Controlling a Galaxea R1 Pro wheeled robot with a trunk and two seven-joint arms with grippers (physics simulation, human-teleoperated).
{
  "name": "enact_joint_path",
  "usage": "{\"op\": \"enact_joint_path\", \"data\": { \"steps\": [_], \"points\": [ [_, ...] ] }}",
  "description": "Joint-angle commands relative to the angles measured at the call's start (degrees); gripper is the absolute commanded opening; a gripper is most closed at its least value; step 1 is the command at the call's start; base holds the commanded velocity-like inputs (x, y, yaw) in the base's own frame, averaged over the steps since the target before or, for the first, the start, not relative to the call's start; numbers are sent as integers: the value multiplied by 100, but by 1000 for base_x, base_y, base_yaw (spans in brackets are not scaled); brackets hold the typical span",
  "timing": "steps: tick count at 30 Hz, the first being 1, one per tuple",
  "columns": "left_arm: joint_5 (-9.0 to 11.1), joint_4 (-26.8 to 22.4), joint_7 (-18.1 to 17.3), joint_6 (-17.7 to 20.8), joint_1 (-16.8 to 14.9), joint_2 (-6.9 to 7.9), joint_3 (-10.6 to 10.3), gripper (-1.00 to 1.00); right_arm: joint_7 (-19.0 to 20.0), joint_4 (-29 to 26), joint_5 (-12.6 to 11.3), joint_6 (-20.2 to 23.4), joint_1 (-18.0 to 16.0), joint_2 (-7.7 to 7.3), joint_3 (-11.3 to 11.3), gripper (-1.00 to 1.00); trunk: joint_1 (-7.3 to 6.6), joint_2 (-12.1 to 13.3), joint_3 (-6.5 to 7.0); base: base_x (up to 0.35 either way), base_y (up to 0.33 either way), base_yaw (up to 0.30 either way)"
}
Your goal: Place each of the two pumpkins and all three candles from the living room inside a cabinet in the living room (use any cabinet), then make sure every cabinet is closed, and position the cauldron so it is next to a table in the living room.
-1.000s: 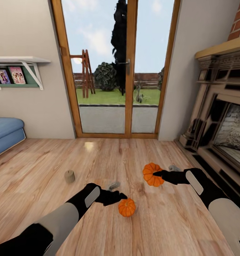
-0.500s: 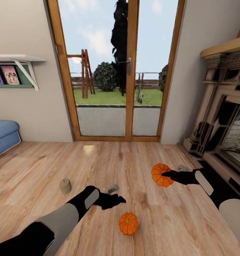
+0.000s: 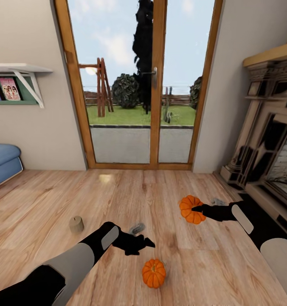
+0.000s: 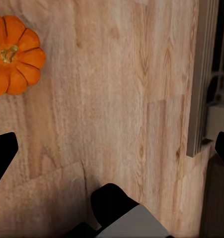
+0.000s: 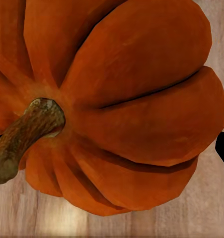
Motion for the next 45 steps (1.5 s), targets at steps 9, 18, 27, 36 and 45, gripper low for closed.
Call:
{"op": "enact_joint_path", "data": {
  "steps": [9,18,27,36,45],
  "points": [
    [-30,3,-26,42,-7,-7,-17,100,30,-3,34,-7,2,182,534,-100,21,-16,-205,0,0,0],
    [-40,9,5,33,-91,-8,-22,100,21,-3,34,-53,4,212,585,-100,44,-28,-405,0,0,0],
    [-43,3,320,5,-264,-42,-22,100,39,-9,27,-62,4,206,537,-100,68,-40,-604,0,0,0],
    [-38,-21,527,-8,-292,-56,-18,100,43,-909,8,-1,-10,189,475,-100,91,-52,-804,0,0,0],
    [-45,-12,526,-246,-301,-81,-24,100,38,-1183,15,21,-5,203,535,-100,114,-64,-1003,0,0,0]
  ]
}}
